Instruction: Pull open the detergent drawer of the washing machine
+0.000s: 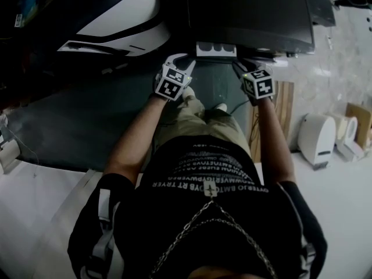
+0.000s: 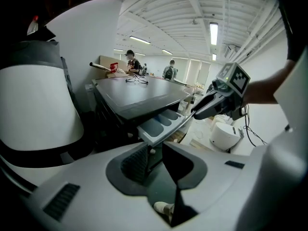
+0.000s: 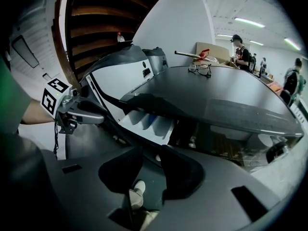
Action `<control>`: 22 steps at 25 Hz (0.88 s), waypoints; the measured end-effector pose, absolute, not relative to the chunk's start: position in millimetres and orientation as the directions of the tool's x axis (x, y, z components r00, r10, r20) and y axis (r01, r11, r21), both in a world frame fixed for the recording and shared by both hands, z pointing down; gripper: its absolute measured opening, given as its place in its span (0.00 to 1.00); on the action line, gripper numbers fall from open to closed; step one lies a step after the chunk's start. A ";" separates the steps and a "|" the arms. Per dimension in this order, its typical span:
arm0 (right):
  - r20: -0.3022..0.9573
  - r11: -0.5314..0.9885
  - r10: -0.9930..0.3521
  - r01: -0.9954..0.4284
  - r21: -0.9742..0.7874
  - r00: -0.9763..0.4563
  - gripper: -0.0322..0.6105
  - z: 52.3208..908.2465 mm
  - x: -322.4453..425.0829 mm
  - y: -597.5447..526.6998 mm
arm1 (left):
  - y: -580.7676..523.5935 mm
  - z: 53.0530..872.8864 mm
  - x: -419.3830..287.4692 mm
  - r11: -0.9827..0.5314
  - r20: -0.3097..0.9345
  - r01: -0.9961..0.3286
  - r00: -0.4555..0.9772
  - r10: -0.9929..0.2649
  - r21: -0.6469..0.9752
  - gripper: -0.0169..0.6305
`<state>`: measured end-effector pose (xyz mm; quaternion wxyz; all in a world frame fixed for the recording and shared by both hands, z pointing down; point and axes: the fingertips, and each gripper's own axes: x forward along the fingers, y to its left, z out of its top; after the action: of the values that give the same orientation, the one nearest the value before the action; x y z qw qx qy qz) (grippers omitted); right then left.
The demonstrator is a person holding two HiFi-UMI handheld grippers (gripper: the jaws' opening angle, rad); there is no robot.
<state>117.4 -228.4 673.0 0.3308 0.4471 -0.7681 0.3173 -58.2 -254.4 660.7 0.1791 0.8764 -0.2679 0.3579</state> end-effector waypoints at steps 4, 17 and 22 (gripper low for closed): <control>0.786 0.408 -0.470 -0.889 -0.210 -0.401 0.22 671.1 117.0 -220.1 | -244.5 660.8 -59.3 -0.783 0.726 -0.611 0.591 -0.351 0.119 0.17; 0.810 0.439 -0.409 -0.869 -0.229 -0.420 0.22 674.4 115.1 -185.5 | -211.6 661.7 -62.9 -0.758 0.752 -0.637 0.566 -0.338 0.139 0.17; 0.801 0.433 -0.403 -0.863 -0.259 -0.442 0.22 673.8 113.2 -177.5 | -202.6 662.4 -63.4 -0.753 0.761 -0.642 0.559 -0.330 0.145 0.17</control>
<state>113.2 -177.5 673.8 0.3361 0.4075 -0.7769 0.3427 -63.4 -202.6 662.4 0.2083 0.8579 -0.2835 0.3745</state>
